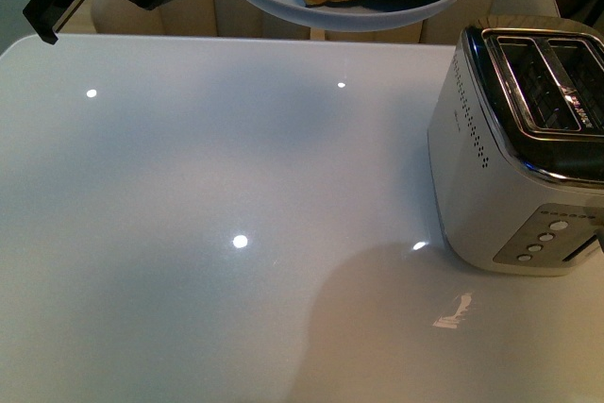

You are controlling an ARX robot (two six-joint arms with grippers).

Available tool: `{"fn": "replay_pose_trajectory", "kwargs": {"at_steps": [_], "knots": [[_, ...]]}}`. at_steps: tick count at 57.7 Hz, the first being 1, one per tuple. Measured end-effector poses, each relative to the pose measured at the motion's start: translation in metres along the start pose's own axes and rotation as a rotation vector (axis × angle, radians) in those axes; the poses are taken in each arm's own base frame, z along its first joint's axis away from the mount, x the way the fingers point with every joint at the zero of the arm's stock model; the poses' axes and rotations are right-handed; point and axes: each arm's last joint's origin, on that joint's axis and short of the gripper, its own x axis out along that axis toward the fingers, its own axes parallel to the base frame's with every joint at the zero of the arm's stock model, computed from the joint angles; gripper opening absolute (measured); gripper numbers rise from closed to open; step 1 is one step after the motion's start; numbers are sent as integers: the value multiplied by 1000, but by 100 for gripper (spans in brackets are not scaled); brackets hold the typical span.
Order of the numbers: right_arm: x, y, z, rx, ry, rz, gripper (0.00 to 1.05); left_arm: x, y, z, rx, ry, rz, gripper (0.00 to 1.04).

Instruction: Left arm holds plate, right arm toasts bread

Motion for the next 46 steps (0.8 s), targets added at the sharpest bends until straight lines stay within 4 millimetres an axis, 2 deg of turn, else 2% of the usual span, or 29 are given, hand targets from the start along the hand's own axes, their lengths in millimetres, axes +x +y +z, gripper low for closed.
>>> {"fn": "replay_pose_trajectory", "kwargs": {"at_steps": [4, 8, 14, 22, 34, 46], "knots": [[1, 0, -3, 198, 359, 108, 96, 0, 0, 0, -1, -3, 3, 3], [1, 0, -10, 324, 514, 111, 96, 0, 0, 0, 1, 2, -1, 3], [6, 0, -8, 367, 498, 116, 96, 1, 1, -1, 0, 1, 6, 3], [22, 2, -3, 412, 477, 139, 96, 2, 1, -1, 0, 4, 5, 3], [59, 12, 11, 487, 442, 194, 96, 2, 1, -1, 0, 4, 5, 3], [98, 28, 13, 523, 450, 247, 96, 2, 1, -1, 0, 4, 5, 3]]}}
